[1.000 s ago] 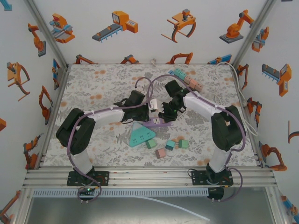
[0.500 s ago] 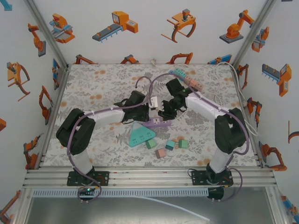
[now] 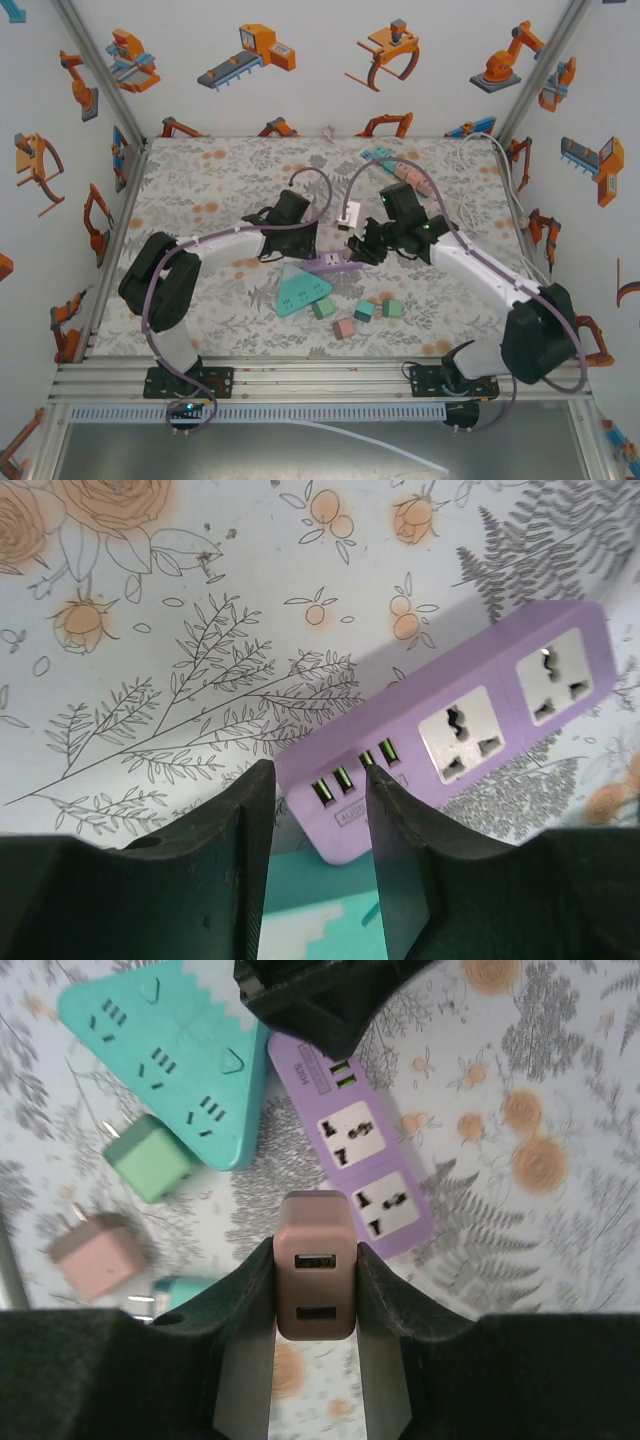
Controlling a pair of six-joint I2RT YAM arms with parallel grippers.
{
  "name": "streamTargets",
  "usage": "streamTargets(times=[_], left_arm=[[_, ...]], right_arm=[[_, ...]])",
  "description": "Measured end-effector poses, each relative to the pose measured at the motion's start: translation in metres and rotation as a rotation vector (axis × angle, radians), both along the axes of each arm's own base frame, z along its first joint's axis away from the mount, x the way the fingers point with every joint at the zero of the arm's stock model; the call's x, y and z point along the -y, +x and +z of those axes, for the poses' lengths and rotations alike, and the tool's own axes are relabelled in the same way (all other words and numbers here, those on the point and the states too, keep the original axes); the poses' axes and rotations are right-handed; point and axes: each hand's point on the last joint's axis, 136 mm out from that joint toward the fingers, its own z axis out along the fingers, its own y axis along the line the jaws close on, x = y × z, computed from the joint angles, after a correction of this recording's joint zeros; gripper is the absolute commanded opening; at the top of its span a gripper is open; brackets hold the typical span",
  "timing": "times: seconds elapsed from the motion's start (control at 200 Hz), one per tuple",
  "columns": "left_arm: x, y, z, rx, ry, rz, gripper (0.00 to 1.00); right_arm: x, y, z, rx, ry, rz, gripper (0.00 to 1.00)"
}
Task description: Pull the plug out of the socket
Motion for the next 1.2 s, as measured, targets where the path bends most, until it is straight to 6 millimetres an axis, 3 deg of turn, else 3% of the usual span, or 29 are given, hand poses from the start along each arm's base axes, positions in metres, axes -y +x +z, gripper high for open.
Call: streamTargets(times=[0.19, 0.31, 0.421, 0.651, 0.791, 0.961, 1.197], left_arm=[[0.003, -0.003, 0.07, 0.128, -0.127, -0.033, 0.44], [-0.003, -0.021, 0.118, 0.249, -0.231, -0.081, 0.44], [-0.012, -0.047, 0.143, 0.336, -0.28, -0.147, 0.46], [-0.025, -0.113, 0.181, 0.469, -0.353, -0.341, 0.54], [-0.034, -0.157, 0.187, 0.503, -0.386, -0.478, 0.57], [-0.043, -0.204, 0.166, 0.497, -0.369, -0.643, 0.58], [-0.042, -0.224, 0.136, 0.43, -0.295, -0.773, 0.59]], right_arm=[[0.021, -0.023, 0.021, -0.18, 0.173, -0.261, 0.22], [0.038, -0.043, 0.02, -0.294, 0.254, -0.389, 0.23], [0.052, -0.061, 0.008, -0.398, 0.303, -0.482, 0.22], [0.069, -0.091, -0.041, -0.642, 0.35, -0.642, 0.21], [0.076, -0.102, -0.072, -0.753, 0.364, -0.721, 0.21], [0.079, -0.106, -0.105, -0.847, 0.372, -0.794, 0.21], [0.078, -0.104, -0.129, -0.905, 0.37, -0.842, 0.29]])
